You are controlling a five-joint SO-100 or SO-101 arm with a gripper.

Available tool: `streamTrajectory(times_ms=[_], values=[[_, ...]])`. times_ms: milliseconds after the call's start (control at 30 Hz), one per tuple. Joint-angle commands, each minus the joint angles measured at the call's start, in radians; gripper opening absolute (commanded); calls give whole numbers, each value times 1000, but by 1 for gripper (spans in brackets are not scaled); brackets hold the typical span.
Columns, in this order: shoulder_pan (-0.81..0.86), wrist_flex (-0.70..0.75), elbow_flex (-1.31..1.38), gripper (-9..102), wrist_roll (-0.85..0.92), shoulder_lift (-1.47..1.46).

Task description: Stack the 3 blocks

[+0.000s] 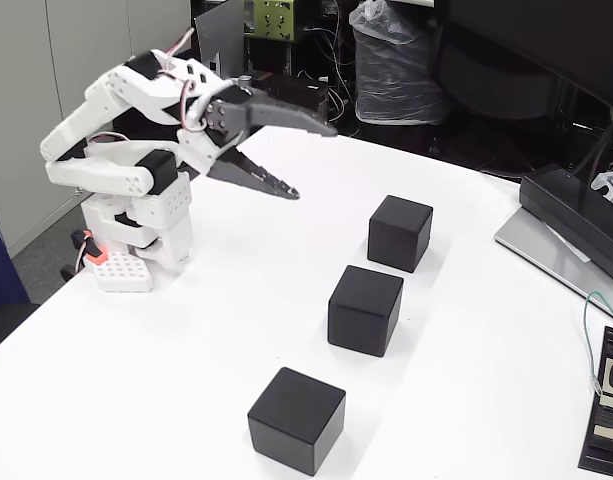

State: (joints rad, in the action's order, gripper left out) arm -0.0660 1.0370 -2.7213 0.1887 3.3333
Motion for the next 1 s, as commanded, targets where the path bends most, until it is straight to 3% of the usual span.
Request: streamTrajectory(times_ms=[0, 533, 967], values=[[3, 31, 118, 31, 17, -48], [6, 48, 555, 32, 15, -907], [5, 83, 637, 32, 18, -1207]])
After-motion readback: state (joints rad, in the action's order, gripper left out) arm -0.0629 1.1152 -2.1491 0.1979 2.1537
